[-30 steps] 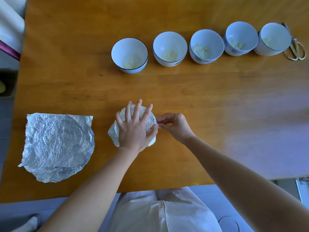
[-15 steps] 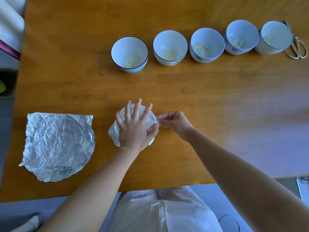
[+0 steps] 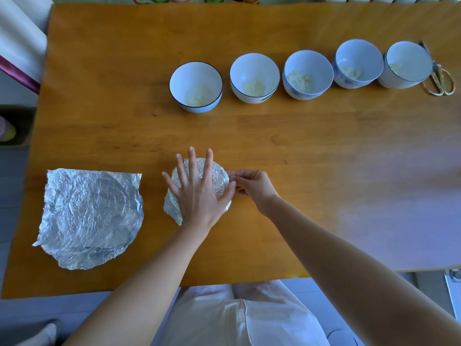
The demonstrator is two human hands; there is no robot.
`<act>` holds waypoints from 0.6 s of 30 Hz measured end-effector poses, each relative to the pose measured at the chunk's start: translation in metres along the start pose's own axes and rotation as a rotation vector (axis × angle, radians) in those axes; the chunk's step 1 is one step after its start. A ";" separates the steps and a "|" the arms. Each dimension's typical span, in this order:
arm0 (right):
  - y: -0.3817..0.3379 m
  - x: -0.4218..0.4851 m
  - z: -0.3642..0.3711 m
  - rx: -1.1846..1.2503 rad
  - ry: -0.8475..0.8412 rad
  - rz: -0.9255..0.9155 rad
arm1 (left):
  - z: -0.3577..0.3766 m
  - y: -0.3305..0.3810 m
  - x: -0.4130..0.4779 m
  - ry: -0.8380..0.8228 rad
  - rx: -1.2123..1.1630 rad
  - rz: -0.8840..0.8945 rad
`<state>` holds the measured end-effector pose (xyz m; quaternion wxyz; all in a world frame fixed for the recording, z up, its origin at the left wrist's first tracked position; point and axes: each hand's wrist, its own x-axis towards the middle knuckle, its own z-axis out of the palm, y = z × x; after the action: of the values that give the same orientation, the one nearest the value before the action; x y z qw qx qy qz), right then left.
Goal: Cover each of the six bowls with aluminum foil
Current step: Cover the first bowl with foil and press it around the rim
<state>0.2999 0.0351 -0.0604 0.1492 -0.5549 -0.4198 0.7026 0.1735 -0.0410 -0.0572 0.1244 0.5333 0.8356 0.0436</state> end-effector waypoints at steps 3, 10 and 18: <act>-0.003 0.001 -0.002 0.001 -0.052 -0.004 | -0.005 0.001 -0.004 -0.016 -0.036 -0.039; -0.014 0.005 0.003 -0.137 -0.173 -0.020 | -0.010 -0.007 -0.019 -0.026 -0.048 -0.129; -0.020 0.005 0.007 -0.153 -0.283 -0.065 | -0.012 -0.009 -0.037 -0.003 -0.149 -0.321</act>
<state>0.2869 0.0476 -0.0489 0.0686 -0.4464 -0.5067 0.7344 0.1779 -0.0776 -0.0417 0.1701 0.3826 0.9042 0.0842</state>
